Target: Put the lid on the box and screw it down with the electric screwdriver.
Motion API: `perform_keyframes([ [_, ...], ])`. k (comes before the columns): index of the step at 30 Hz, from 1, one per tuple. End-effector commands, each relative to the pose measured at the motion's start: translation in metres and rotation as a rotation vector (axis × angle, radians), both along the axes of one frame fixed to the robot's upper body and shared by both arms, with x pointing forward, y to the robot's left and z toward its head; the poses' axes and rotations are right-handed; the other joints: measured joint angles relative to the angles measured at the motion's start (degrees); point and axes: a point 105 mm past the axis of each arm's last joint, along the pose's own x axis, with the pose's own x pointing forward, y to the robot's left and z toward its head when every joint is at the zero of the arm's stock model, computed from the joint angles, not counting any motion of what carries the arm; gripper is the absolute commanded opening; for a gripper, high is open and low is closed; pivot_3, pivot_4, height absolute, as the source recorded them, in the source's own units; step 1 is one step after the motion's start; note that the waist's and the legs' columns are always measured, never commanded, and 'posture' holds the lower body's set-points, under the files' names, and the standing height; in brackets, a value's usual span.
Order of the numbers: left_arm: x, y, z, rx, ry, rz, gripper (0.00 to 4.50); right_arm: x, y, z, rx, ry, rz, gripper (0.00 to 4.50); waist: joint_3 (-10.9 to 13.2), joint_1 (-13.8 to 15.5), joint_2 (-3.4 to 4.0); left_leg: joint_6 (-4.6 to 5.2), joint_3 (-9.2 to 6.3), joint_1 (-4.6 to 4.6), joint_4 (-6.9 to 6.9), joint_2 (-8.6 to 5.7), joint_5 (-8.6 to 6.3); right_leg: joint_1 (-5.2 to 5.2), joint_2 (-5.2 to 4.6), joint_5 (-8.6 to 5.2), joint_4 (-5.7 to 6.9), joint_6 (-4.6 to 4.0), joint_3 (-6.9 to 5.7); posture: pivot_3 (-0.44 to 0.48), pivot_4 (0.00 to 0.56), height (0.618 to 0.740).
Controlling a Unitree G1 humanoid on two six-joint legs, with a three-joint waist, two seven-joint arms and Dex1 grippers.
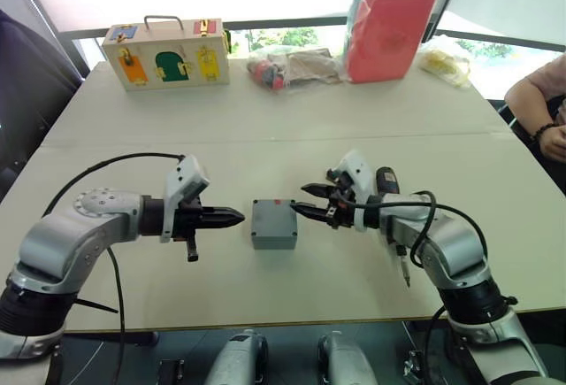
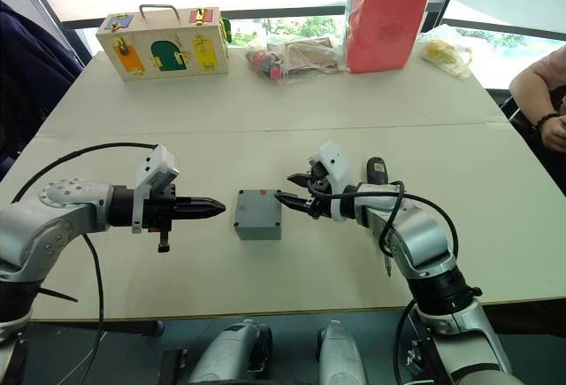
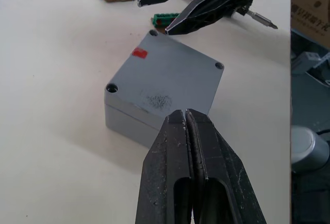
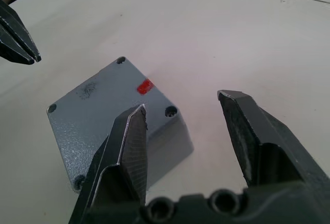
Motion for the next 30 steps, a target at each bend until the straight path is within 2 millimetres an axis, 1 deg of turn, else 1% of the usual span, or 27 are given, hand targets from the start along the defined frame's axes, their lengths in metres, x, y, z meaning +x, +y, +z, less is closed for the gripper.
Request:
perform_keyframes([
  [1, -0.001, -0.015, 0.021, -0.051, -0.061, -0.08, 0.0, 0.006, -0.028, 0.052, 0.042, -0.043, -0.105, 2.34, 0.0, 0.1, 0.0, 0.0, 0.0, 0.0, 0.01, 0.0, 0.0, 0.0, 0.0, 0.0, 0.0, 0.0, 0.0, 0.0, 0.15, 0.74],
  [2, -0.001, -0.02, 0.025, -0.055, -0.078, -0.109, 0.0, 0.007, -0.042, 0.06, 0.011, -0.023, -0.15, 2.34, 0.0, 0.3, 0.02, 0.0, 0.0, 0.0, 0.02, 0.0, 0.0, 0.01, -0.01, 0.0, 0.01, 0.0, 0.0, 0.0, 0.15, 0.74],
  [3, -0.001, -0.025, 0.027, -0.055, -0.092, -0.135, 0.0, 0.008, -0.054, 0.065, -0.017, 0.012, -0.187, 2.85, 0.0, 0.5, 0.02, 0.0, 0.0, -0.01, 0.05, -0.01, 0.0, 0.01, -0.02, 0.0, 0.01, 0.0, 0.0, 0.0, 0.15, 0.74],
  [5, -0.003, -0.033, 0.029, -0.051, -0.114, -0.19, 0.0, 0.006, -0.074, 0.07, -0.07, 0.117, -0.269, 3.47, 0.0, 0.9, 0.02, 0.02, 0.0, -0.01, 0.05, -0.02, -0.01, 0.03, -0.03, 0.0, -0.02, 0.0, -0.01, 0.0, 0.15, 0.74],
  [6, -0.004, -0.037, 0.03, -0.046, -0.127, -0.22, 0.0, 0.006, -0.085, 0.072, -0.099, 0.176, -0.324, 3.9, 0.0, 0.9, 0.0, 0.06, 0.01, -0.02, 0.04, -0.02, -0.03, 0.01, -0.04, 0.0, -0.03, 0.0, 0.0, 0.0, 0.15, 0.74],
  [8, -0.006, -0.045, 0.031, -0.036, -0.154, -0.275, 0.0, 0.003, -0.106, 0.072, -0.153, 0.277, -0.408, 4.49, 0.0, 0.9, 0.0, 0.14, 0.01, 0.0, 0.01, 0.02, -0.08, 0.04, -0.02, 0.0, -0.06, -0.01, -0.01, 0.0, 0.15, 0.74],
  [11, -0.009, -0.054, 0.029, -0.001, -0.2, -0.337, 0.0, -0.003, -0.135, 0.061, -0.229, 0.416, -0.48, 4.49, 0.0, 1.1, 0.01, 0.3, 0.02, 0.0, 0.02, 0.03, -0.17, 0.07, -0.08, 0.0, -0.08, -0.02, -0.02, 0.0, 0.15, 0.74],
  [13, -0.01, -0.057, 0.026, 0.024, -0.226, -0.368, 0.0, -0.012, -0.146, 0.053, -0.266, 0.517, -0.482, 4.49, 0.0, 1.1, 0.01, 0.37, 0.05, -0.01, 0.03, 0.01, -0.21, 0.09, -0.13, 0.0, -0.11, -0.02, -0.03, 0.0, 0.15, 0.74],
  [15, -0.01, -0.06, 0.024, 0.032, -0.24, -0.388, 0.0, -0.019, -0.152, 0.047, -0.287, 0.593, -0.484, 4.49, 0.0, 1.0, 0.01, 0.42, 0.1, -0.01, 0.06, 0.01, -0.24, 0.1, -0.15, 0.0, -0.12, -0.02, -0.01, 0.0, 0.15, 0.74],
  [19, -0.01, -0.063, 0.02, 0.03, -0.25, -0.397, 0.0, -0.024, -0.15, 0.03, -0.304, 0.702, -0.475, 4.49, 0.0, 0.4, 0.0, 0.43, 0.1, -0.01, 0.06, 0.09, -0.25, 0.1, -0.15, 0.0, -0.15, -0.02, 0.01, 0.0, 0.15, 0.74],
  [23, -0.011, -0.063, 0.017, 0.019, -0.249, -0.376, 0.0, -0.017, -0.145, 0.018, -0.308, 0.766, -0.494, 4.49, 0.0, 0.0, 0.0, 0.43, 0.1, -0.04, 0.06, 0.09, -0.25, 0.08, -0.13, 0.0, -0.15, -0.02, 0.0, 0.0, 0.15, 0.74],
  [27, -0.013, -0.062, 0.014, 0.011, -0.237, -0.344, 0.0, -0.012, -0.144, 0.01, -0.328, 0.804, -0.517, 4.49, 0.0, -0.1, -0.01, 0.45, 0.11, -0.04, 0.06, 0.08, -0.26, 0.09, -0.12, 0.0, -0.17, -0.01, -0.01, 0.0, 0.15, 0.74],
  [30, -0.014, -0.06, 0.011, 0.008, -0.23, -0.318, 0.0, -0.008, -0.139, 0.004, -0.345, 0.828, -0.515, 4.49, 0.0, -0.1, -0.01, 0.45, 0.1, -0.05, 0.07, 0.08, -0.26, 0.1, -0.11, 0.0, -0.17, -0.01, -0.04, 0.0, 0.15, 0.74],
])
